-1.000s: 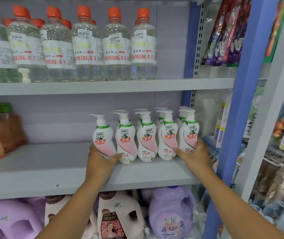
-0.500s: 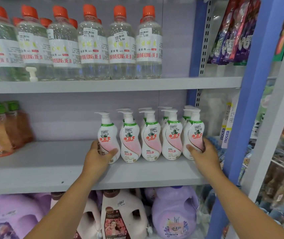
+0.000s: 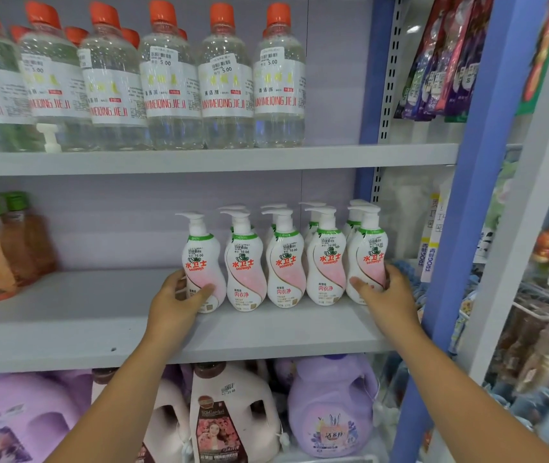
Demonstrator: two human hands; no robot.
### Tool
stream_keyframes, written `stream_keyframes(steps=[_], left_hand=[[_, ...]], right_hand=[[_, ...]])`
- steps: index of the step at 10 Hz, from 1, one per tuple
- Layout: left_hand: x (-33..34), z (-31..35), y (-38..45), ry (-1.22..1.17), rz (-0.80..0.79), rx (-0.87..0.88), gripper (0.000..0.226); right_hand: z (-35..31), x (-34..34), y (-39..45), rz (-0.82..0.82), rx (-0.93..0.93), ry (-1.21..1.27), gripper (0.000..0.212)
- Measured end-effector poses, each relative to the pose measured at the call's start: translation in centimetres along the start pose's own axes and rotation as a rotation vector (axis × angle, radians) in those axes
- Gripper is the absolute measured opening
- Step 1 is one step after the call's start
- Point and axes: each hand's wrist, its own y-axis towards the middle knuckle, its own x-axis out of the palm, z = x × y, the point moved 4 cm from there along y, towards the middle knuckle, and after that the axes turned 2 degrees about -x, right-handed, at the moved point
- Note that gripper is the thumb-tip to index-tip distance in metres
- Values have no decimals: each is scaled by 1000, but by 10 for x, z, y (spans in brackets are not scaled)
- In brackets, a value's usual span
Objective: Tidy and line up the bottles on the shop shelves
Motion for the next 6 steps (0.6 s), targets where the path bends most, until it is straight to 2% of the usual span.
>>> stream_keyframes(steps=[3, 5, 6], left_hand=[[3, 6, -5, 3, 31, -32, 45], [-9, 17, -23, 9, 40, -135, 81], [-26, 30, -39, 53, 12, -132, 87]], right_hand=[[-3, 0, -4, 11, 22, -53, 60], [-18, -4, -18, 27, 59, -139, 79], [-32, -10, -40, -11, 34, -134, 94]])
